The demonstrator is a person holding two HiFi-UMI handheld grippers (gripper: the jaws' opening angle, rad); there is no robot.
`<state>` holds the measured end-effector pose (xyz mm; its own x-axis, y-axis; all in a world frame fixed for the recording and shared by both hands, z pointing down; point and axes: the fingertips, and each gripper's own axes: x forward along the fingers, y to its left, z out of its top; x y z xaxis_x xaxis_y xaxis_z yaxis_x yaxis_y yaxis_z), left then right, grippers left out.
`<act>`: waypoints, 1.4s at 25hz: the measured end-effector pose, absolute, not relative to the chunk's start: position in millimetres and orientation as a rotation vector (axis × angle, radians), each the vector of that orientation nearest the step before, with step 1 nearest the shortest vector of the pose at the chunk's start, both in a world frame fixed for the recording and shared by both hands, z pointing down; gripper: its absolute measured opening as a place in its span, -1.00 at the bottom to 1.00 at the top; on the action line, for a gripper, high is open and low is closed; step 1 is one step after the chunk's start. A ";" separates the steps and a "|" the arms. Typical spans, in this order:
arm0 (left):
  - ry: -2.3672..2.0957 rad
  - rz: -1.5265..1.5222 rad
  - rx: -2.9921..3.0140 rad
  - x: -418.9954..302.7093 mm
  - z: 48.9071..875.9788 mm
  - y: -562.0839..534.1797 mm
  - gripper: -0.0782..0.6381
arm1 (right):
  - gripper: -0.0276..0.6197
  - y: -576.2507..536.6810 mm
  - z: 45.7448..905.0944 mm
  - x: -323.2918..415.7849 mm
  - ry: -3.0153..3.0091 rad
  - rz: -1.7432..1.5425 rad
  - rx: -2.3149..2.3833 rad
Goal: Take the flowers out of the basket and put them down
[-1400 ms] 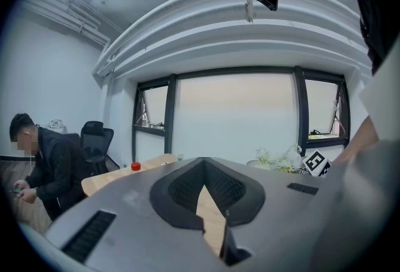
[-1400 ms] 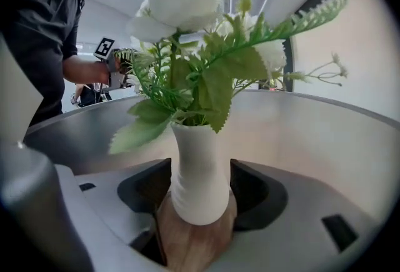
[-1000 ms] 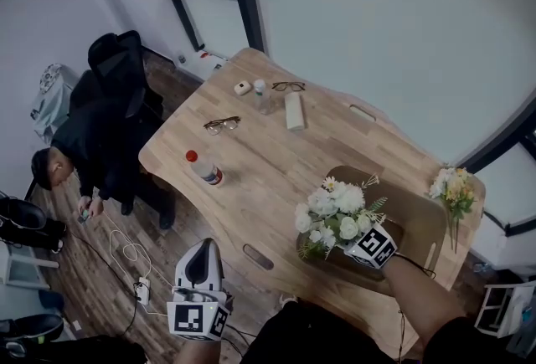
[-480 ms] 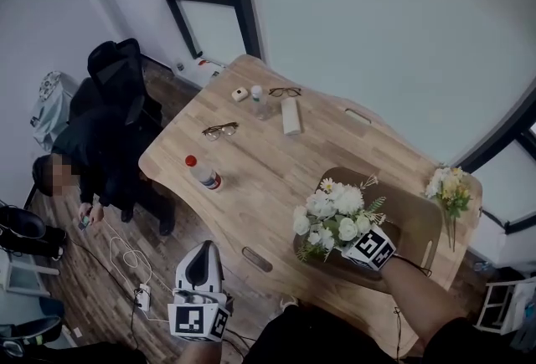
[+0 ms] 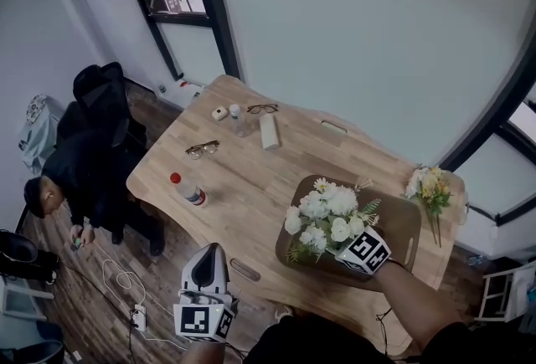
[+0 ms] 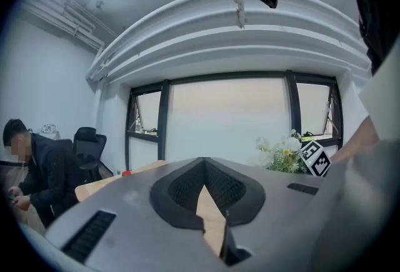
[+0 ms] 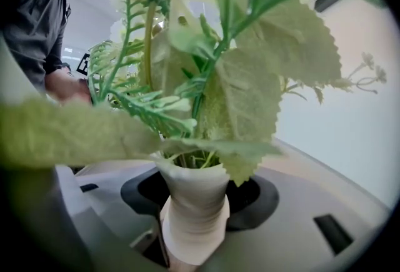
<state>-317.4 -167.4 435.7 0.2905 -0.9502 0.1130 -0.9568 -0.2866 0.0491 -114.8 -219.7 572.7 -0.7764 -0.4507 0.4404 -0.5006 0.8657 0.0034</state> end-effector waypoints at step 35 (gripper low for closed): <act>-1.320 -0.032 2.813 -167.1 390.9 -193.1 -0.78 | -0.12 -187.9 437.0 -1.5 -2.510 0.063 1.184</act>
